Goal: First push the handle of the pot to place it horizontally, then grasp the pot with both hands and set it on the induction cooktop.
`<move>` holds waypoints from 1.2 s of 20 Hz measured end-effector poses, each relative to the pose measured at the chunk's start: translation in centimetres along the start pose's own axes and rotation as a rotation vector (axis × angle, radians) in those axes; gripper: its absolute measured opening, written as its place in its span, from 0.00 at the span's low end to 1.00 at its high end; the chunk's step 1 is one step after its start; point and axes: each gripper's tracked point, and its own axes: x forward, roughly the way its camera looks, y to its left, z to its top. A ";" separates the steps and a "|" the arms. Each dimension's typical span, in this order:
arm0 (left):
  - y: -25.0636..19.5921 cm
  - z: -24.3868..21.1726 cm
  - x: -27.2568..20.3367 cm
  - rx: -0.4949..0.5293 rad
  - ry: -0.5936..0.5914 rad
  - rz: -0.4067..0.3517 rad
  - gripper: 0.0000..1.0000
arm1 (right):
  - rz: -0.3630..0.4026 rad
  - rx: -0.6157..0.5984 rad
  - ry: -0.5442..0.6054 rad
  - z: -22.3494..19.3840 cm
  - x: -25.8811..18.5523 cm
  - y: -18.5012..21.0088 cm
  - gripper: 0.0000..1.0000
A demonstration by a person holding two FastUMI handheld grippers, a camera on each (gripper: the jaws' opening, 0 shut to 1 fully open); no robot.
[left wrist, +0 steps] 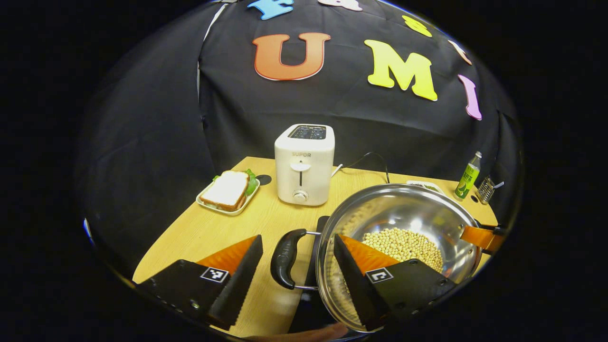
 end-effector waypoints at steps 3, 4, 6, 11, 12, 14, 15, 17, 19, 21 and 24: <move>0.5 1.2 -0.5 -0.039 -0.057 0.012 0.93 | 0.010 0.004 -0.070 1.3 -0.4 -0.6 0.80; 0.7 1.9 -1.0 -0.042 -0.087 0.015 0.93 | 0.031 0.006 -0.084 1.5 -0.8 -0.5 0.80; 0.8 3.8 -2.6 -0.045 -0.167 0.010 0.93 | 0.079 0.001 -0.096 1.6 -1.9 0.1 0.84; 0.1 7.4 -8.7 -0.044 -0.353 -0.004 0.94 | 0.087 -0.026 -0.234 3.1 -8.3 -1.6 0.89; -0.3 8.1 -10.3 -0.040 -0.403 -0.002 0.94 | 0.082 -0.029 -0.266 3.3 -9.9 -2.0 0.90; -1.7 8.6 -13.1 -0.034 -0.454 -0.020 0.95 | 0.066 -0.037 -0.311 3.3 -12.7 -3.0 0.91; -2.5 8.5 -14.7 -0.024 -0.461 -0.032 0.95 | 0.060 -0.040 -0.328 3.3 -14.1 -3.3 0.93; -3.3 8.6 -17.4 -0.004 -0.485 -0.035 0.95 | 0.043 -0.043 -0.365 3.2 -17.0 -4.1 0.96; -4.6 8.1 -20.0 0.005 -0.494 -0.044 0.95 | 0.034 -0.043 -0.404 3.3 -20.0 -4.7 1.00; -6.0 7.9 -22.6 0.027 -0.511 -0.055 0.95 | 0.032 -0.053 -0.440 3.3 -23.1 -5.4 0.96; -8.5 7.0 -26.1 0.057 -0.513 -0.084 0.95 | -0.022 -0.094 -0.515 3.8 -28.5 -8.2 0.95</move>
